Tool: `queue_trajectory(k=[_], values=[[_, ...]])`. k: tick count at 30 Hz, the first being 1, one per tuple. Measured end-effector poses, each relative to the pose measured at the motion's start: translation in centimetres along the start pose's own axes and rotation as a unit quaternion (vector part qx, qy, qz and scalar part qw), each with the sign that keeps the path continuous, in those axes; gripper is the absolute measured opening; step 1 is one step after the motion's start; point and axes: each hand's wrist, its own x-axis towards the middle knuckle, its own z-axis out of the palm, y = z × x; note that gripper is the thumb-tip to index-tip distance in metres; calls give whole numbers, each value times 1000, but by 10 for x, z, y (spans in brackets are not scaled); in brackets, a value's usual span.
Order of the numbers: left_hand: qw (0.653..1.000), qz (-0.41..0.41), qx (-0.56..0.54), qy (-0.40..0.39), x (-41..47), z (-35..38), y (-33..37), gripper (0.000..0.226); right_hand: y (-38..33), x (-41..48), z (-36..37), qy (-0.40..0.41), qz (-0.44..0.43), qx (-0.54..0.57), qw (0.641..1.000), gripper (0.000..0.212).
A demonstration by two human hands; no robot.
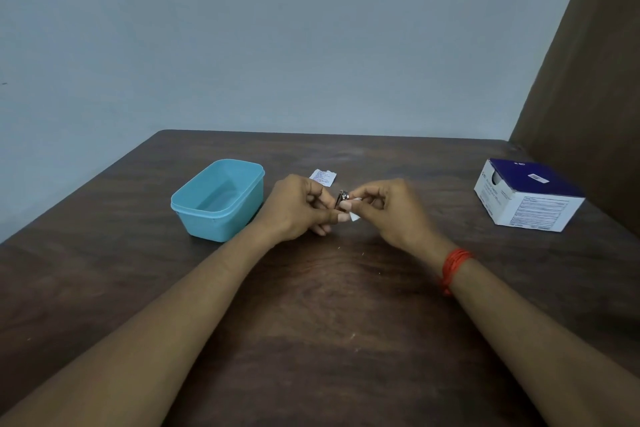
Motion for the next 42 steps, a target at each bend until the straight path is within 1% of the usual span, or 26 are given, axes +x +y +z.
queue_trajectory(k=[2,5,7,9,12,14,17,19,20,21,22,23,24,25,26,28,29,31,33,35,37,39,41,42], values=[[1000,0,17,-11,1,-3,1,14,-2,0,-3,-3,-15,-42,999,7],[998,25,62,-12,2,-7,1,10,-6,0,-10,-28,-42,-133,990,11],[994,36,101,-4,1,-10,1,7,-12,0,-16,-48,-61,-210,975,11],[991,36,128,5,2,-10,1,10,-17,1,-20,-56,-77,-272,958,12],[989,44,140,10,0,-7,3,11,-22,-1,-26,-66,-76,-318,943,18],[985,64,157,21,0,-6,6,10,-25,-1,-30,-76,-83,-350,930,20],[974,100,199,36,-1,-6,8,10,-27,1,-32,-87,-119,-409,901,20],[967,108,230,21,-1,-5,7,11,-25,4,-34,-84,-137,-426,890,20],[964,106,244,11,-2,-4,6,11,-23,5,-36,-79,-134,-419,895,19],[964,97,246,7,-2,-4,5,10,-20,5,-39,-67,-117,-384,913,17],[968,83,236,11,-2,-4,3,8,-17,4,-42,-50,-87,-317,943,14],[975,66,211,20,-2,-4,1,7,-14,3,-44,-29,-54,-227,972,12],[984,47,168,27,-2,-3,-1,7,-12,2,-44,-1,-26,-139,990,10],[994,24,104,28,-2,-2,-2,7,-10,2,-41,27,3,-65,998,8],[999,0,28,23,-3,-1,-2,6,-10,1,-38,43,37,7,998,7],[993,-39,-113,8,-4,3,-1,5,-8,1,-30,41,107,146,983,14],[987,-49,-151,5,-5,5,0,5,-6,0,-27,25,140,209,968,19],[982,-63,-180,5,-4,7,0,9,-3,-1,-25,-11,195,293,936,24],[979,-72,-188,8,-3,5,-1,15,0,-1,-24,-24,216,313,925,23],[979,-76,-190,7,-2,3,-2,18,3,1,-24,-21,211,297,931,23],[979,-75,-190,5,-1,3,-3,19,4,3,-23,-4,199,276,940,30],[979,-75,-191,4,0,4,-4,18,6,4,-23,32,193,248,949,33],[980,-74,-185,1,1,4,-4,17,7,6,-24,82,165,188,965,22],[981,-74,-182,-3,0,4,-5,15,8,6,-25,109,135,146,974,16]])
